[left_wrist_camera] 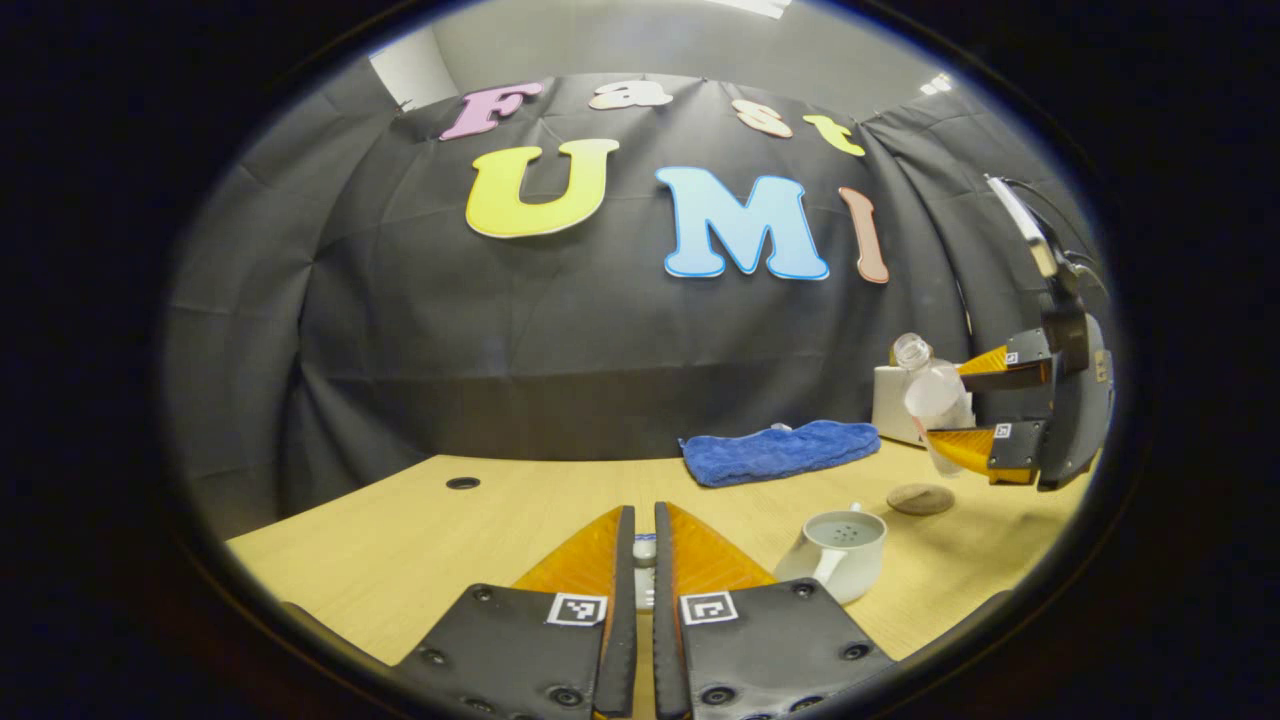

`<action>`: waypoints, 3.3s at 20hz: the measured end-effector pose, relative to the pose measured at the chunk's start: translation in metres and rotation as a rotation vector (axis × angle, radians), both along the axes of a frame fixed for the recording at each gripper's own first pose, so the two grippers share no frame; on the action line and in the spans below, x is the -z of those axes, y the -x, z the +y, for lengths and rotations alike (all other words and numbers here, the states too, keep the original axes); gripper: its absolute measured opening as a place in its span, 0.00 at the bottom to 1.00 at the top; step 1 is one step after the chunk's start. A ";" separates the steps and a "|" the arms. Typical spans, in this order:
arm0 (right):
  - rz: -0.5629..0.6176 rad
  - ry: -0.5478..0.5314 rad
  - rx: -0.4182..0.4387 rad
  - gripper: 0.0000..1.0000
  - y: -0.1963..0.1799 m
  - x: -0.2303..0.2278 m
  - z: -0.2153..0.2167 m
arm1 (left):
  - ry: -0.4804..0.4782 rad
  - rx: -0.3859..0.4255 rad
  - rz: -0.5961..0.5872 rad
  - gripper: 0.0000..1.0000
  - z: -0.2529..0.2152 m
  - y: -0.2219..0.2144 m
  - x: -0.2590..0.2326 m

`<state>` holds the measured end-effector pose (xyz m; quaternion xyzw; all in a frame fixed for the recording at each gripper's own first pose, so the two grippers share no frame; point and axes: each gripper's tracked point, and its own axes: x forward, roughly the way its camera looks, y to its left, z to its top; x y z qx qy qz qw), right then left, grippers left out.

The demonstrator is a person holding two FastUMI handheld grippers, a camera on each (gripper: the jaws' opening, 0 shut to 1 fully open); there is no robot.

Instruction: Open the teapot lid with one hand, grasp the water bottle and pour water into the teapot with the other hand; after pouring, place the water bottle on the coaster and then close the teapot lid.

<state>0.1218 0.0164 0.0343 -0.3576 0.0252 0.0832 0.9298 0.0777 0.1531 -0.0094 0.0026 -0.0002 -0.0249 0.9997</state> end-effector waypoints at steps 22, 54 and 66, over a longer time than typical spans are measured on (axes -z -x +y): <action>0.063 -0.630 0.110 0.78 -0.032 0.036 -0.027 | -0.002 -0.001 -0.001 0.15 0.000 0.000 -0.001; -0.002 -0.724 0.027 0.95 0.093 0.035 -0.012 | 0.003 0.083 -0.009 0.13 -0.096 -0.024 -0.005; 0.000 -0.725 0.022 0.95 0.094 0.035 -0.011 | 0.002 0.114 -0.004 0.13 -0.130 -0.026 -0.006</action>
